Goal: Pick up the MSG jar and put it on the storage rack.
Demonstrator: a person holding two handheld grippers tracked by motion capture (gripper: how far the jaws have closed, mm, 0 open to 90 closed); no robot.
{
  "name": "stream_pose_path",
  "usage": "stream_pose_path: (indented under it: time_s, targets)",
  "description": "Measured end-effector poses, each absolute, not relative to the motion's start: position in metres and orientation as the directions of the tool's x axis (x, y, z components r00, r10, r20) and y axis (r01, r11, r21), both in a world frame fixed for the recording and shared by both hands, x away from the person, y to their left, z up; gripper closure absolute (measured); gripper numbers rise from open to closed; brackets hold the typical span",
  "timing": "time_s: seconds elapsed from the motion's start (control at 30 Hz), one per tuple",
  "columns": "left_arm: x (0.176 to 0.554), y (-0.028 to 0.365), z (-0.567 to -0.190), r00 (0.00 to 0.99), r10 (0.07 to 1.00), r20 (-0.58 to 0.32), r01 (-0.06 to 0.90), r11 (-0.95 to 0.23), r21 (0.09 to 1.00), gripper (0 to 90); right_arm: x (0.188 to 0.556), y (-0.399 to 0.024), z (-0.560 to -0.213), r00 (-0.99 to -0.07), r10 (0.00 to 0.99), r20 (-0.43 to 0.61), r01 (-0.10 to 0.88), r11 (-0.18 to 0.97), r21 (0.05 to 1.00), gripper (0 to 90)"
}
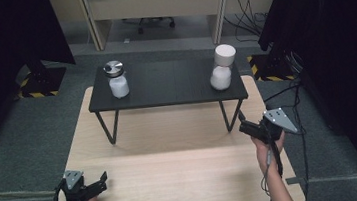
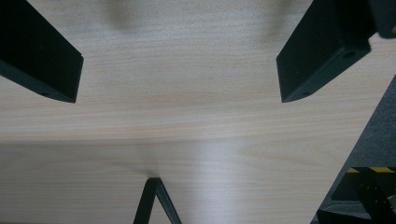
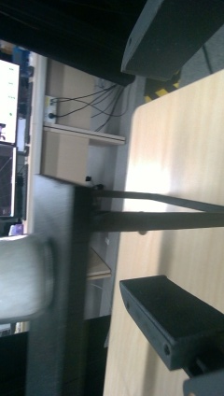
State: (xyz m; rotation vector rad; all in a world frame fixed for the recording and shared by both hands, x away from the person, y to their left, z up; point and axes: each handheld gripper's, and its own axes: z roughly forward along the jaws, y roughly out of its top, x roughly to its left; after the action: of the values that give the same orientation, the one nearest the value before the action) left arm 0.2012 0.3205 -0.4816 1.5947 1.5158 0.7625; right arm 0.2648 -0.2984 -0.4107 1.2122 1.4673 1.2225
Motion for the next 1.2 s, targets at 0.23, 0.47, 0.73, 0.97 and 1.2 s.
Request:
stream_pose_path:
  time_s: [0.23, 0.47, 0.73, 0.97, 1.2]
  targets:
    - [0.202, 0.32, -0.481, 0.105, 0.99, -0.093, 0.52, 0.025, 0.854, 0.0, 0.249, -0.304, -0.438, -0.126, 0.992, -0.004, 0.192, 0.028, 0.981, 0.3]
    - [0.203, 0.32, -0.48, 0.104, 0.99, -0.092, 0.522, 0.025, 0.852, 0.0, 0.234, -0.308, -0.458, -0.074, 0.997, 0.024, 0.219, -0.007, 0.976, 0.2]
    - [0.203, 0.319, -0.48, 0.103, 0.991, -0.09, 0.525, 0.023, 0.851, 0.0, 0.217, -0.308, -0.477, -0.042, 0.999, 0.025, 0.247, -0.014, 0.969, 0.2]
    - [0.204, 0.319, -0.479, 0.108, 0.99, -0.087, 0.529, 0.017, 0.849, 0.0, 0.201, -0.303, -0.495, -0.01, 1.0, 0.022, 0.262, -0.018, 0.965, 0.2]
    - [0.204, 0.319, -0.479, 0.108, 0.99, -0.087, 0.529, 0.017, 0.849, 0.0, 0.19, -0.302, -0.504, 0.023, 0.999, 0.031, 0.263, -0.036, 0.964, 0.2]
